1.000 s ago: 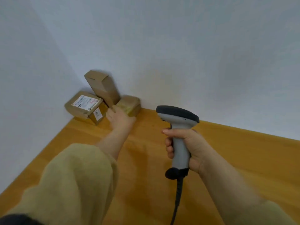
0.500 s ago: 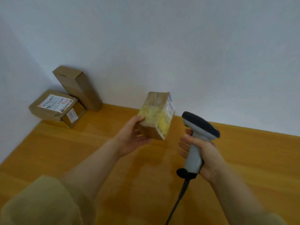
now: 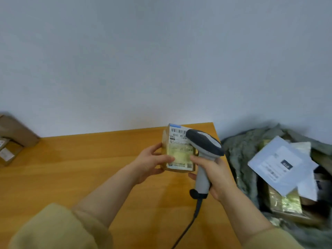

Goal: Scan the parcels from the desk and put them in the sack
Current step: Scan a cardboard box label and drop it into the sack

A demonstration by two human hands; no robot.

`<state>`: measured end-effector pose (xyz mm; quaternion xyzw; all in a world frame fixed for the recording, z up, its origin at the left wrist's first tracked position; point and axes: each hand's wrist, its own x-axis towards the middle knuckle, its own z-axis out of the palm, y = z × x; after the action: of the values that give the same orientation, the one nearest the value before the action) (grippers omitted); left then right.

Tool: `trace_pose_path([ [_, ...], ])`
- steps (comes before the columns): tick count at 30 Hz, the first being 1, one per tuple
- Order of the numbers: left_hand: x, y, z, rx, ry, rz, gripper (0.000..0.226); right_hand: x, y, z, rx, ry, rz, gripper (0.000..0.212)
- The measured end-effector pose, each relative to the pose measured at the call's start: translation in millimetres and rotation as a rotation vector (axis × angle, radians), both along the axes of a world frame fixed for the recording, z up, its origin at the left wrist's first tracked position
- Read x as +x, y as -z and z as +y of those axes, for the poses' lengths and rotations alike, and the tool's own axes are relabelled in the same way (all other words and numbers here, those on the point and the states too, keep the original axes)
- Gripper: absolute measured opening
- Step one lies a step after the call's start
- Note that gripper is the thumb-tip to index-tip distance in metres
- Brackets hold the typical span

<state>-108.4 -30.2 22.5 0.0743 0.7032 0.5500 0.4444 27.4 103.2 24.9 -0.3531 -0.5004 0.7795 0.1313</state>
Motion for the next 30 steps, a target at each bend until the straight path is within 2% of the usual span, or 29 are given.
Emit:
trace_pose_path([
  [2, 17.8, -2.6, 32.3, -0.019, -0.015, 0.056, 0.080, 31.8, -8.1, 23.0, 0.078, 0.018, -0.017, 0.021],
  [5, 39.9, -2.8, 75.4, -0.020, 0.009, 0.123, 0.075, 72.7, -15.6, 48.8, 0.062, -0.002, -0.006, 0.011],
  [8, 60.1, -1.3, 111.4, -0.012, 0.065, 0.159, 0.081, 102.3, -18.2, 68.3, 0.061, 0.046, -0.008, 0.012],
  [17, 97.2, 14.3, 179.7, -0.027, 0.186, 0.174, 0.086, 152.0, -13.1, 108.6, 0.020, 0.232, -0.029, 0.024],
  [23, 117.7, 25.9, 213.2, -0.084, 0.275, 0.158, 0.080, 171.0, -5.9, 126.1, -0.036, 0.302, 0.017, 0.016],
  [26, 138.2, 34.5, 241.6, -0.117, 0.377, 0.207, 0.083, 186.9, 2.8, 137.4, -0.074, 0.437, 0.019, 0.010],
  [30, 183.9, 47.4, 298.9, -0.200, 0.554, 0.450, 0.081, 223.9, 31.0, 160.6, -0.178, 0.709, -0.053, 0.011],
])
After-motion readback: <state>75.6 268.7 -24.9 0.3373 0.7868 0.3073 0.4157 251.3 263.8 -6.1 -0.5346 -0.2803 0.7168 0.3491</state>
